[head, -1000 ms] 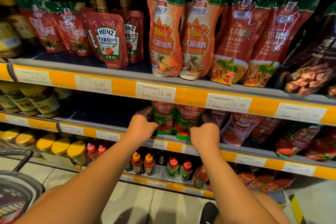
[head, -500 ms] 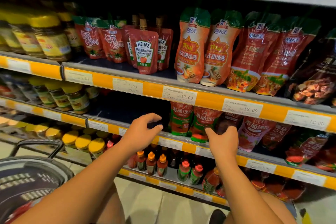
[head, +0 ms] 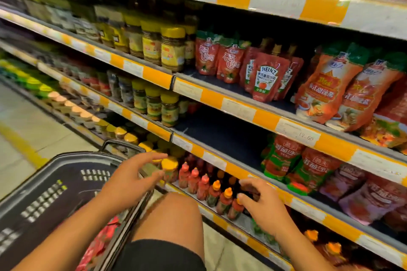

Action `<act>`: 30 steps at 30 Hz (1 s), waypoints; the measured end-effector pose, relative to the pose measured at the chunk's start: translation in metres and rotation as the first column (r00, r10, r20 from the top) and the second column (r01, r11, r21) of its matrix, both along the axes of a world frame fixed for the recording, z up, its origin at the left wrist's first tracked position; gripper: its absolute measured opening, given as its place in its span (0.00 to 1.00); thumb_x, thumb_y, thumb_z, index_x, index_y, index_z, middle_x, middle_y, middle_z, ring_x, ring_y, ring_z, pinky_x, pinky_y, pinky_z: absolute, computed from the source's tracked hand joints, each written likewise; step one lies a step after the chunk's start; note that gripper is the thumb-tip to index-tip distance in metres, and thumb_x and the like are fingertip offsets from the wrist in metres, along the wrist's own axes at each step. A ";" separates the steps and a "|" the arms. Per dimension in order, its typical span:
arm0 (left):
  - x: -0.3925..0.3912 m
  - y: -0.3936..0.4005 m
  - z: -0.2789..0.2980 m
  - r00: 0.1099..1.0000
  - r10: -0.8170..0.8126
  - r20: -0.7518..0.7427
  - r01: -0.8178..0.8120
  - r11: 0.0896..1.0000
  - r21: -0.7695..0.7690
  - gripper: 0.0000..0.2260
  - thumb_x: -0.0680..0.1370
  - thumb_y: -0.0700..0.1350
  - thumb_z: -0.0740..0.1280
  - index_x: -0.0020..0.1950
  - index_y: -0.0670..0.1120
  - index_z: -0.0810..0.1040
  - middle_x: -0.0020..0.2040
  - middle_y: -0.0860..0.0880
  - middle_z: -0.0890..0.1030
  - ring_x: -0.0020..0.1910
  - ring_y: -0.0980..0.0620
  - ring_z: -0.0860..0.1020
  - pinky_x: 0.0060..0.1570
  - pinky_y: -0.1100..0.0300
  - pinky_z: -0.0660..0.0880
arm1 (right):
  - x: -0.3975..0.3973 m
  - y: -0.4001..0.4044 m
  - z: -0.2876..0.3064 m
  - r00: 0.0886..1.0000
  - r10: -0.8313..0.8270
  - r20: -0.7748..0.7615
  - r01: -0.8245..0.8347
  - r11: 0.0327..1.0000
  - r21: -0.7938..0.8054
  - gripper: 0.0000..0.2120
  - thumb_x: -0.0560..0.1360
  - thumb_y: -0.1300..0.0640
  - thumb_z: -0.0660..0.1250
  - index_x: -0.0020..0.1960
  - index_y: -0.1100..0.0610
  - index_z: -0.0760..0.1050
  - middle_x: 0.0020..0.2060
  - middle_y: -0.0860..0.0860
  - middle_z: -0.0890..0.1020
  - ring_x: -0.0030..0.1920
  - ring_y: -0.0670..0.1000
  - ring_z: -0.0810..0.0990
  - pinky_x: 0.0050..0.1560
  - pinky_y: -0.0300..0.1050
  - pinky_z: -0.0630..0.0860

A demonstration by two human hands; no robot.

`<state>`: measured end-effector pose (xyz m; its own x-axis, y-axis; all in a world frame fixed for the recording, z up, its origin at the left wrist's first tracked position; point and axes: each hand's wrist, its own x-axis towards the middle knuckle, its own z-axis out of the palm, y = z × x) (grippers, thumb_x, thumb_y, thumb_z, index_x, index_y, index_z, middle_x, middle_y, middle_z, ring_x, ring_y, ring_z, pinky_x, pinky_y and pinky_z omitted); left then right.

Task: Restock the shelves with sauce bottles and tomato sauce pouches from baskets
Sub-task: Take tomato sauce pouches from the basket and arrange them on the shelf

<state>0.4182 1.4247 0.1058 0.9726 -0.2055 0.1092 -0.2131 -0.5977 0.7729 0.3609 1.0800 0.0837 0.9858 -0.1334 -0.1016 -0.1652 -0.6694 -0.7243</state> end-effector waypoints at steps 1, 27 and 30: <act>-0.005 0.019 -0.004 0.999 0.041 0.000 -0.041 0.999 -0.002 0.17 0.79 0.51 0.73 0.66 0.66 0.79 0.66 0.66 0.77 0.62 0.63 0.76 0.60 0.60 0.72 | 0.003 0.017 0.005 1.000 0.029 0.007 -0.029 1.000 -0.006 0.15 0.78 0.49 0.73 0.63 0.41 0.77 0.61 0.37 0.78 0.56 0.37 0.79 0.57 0.38 0.76; -0.090 0.252 -0.204 0.438 0.698 -0.567 -0.760 0.624 0.181 0.06 0.75 0.43 0.74 0.50 0.50 0.81 0.47 0.50 0.85 0.42 0.52 0.83 0.46 0.54 0.80 | 0.071 0.428 -0.089 0.653 0.636 -0.411 -0.714 0.698 -0.053 0.15 0.77 0.54 0.70 0.62 0.56 0.74 0.47 0.52 0.79 0.38 0.52 0.79 0.36 0.47 0.75; -0.093 0.248 -0.228 0.356 0.713 -0.604 -0.782 0.581 0.225 0.03 0.73 0.41 0.73 0.44 0.48 0.82 0.40 0.49 0.85 0.38 0.49 0.82 0.42 0.55 0.78 | 0.064 0.428 -0.122 0.606 0.631 -0.485 -0.735 0.677 -0.039 0.16 0.77 0.54 0.70 0.62 0.55 0.74 0.51 0.54 0.81 0.50 0.58 0.82 0.46 0.46 0.74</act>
<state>0.3249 1.6726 -0.1219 0.5629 0.6166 -0.5504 0.7869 -0.1961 0.5850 0.4246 1.5083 -0.0380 0.6648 0.4928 -0.5615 0.1722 -0.8324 -0.5267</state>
